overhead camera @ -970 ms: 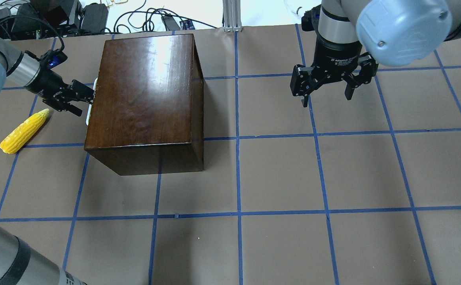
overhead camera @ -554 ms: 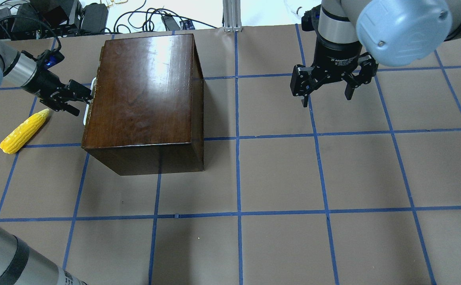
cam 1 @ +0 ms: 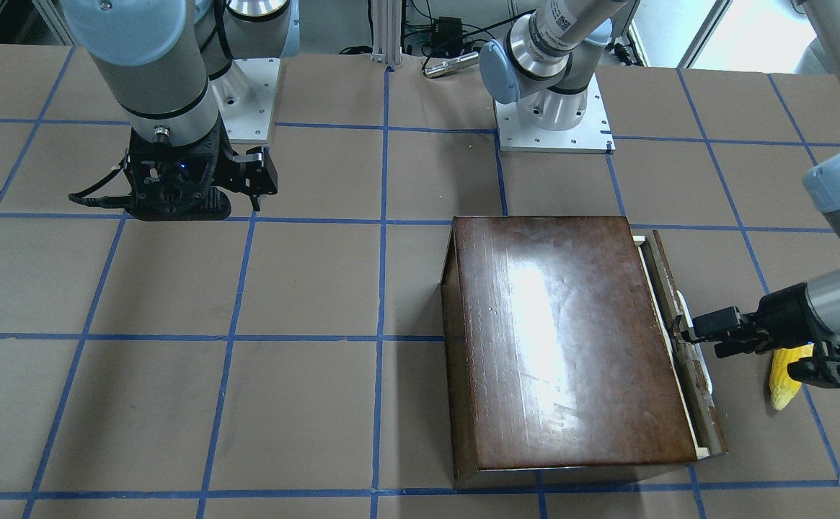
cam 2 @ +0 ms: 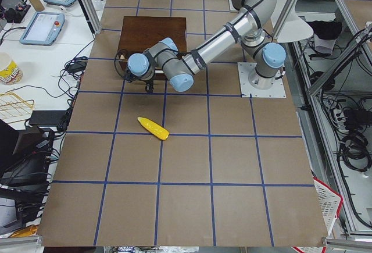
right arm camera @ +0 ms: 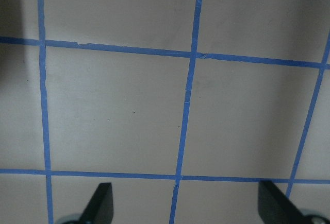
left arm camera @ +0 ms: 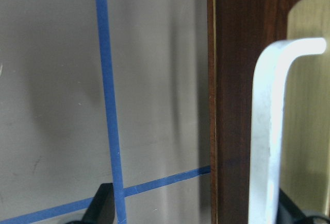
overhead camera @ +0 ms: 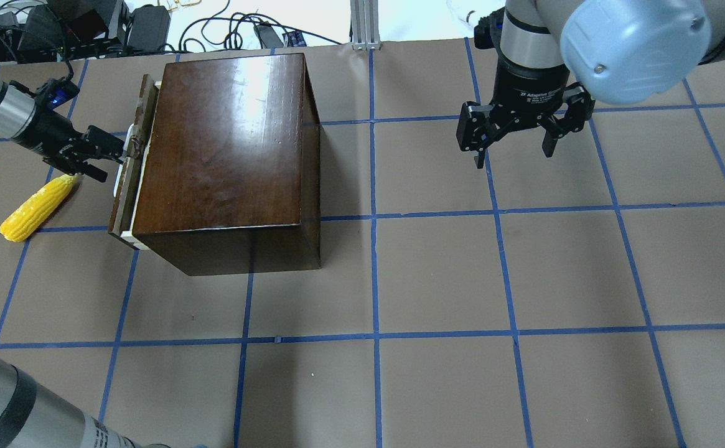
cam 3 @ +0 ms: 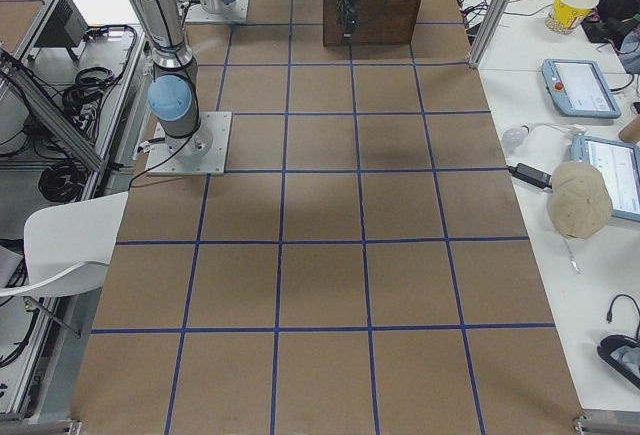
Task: Open drawer and put corn inside
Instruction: 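Pull the drawer outward from the cabinet with the left gripper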
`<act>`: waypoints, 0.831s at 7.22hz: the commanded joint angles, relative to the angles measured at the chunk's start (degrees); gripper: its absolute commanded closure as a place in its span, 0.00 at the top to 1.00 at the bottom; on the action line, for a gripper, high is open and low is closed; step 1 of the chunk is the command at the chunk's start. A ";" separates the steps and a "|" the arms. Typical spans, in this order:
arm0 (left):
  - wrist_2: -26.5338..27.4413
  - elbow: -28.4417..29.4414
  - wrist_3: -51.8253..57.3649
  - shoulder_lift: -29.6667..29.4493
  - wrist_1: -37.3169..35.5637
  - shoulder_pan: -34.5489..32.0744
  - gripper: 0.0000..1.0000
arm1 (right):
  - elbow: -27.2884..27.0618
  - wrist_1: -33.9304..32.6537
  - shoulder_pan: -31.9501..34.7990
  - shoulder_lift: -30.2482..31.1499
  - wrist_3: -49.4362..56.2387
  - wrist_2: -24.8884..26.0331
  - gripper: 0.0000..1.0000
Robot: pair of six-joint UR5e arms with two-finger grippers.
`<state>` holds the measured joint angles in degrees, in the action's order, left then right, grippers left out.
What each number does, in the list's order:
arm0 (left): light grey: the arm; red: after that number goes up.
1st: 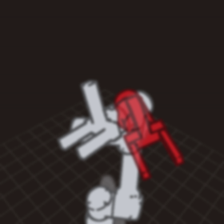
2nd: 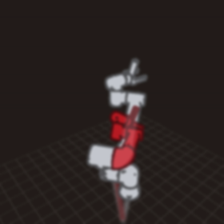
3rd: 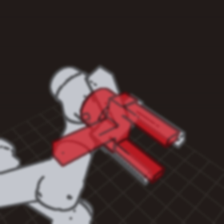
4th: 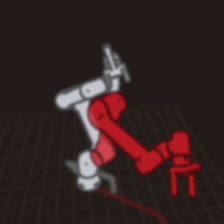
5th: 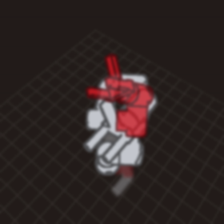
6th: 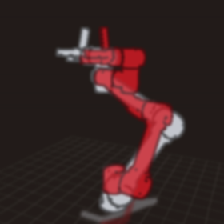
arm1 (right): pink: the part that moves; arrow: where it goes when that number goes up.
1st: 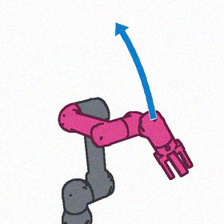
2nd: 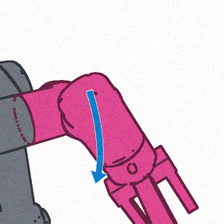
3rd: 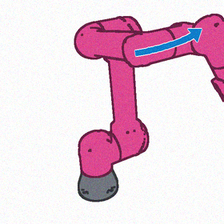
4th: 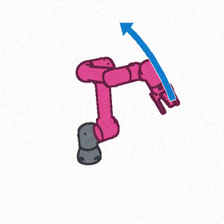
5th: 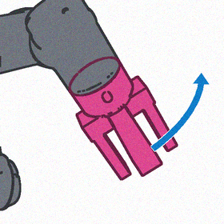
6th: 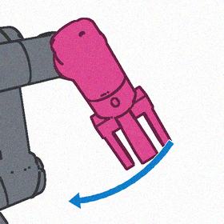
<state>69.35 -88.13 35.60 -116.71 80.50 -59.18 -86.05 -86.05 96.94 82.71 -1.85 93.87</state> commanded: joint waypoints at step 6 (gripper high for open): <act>3.85 0.16 4.56 -0.27 -2.79 3.02 1.00 | 0.00 0.00 0.00 0.00 0.00 0.00 1.00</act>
<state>71.80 -87.98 39.18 -116.97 79.21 -56.26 -86.05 -86.04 96.94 82.71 -1.84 93.87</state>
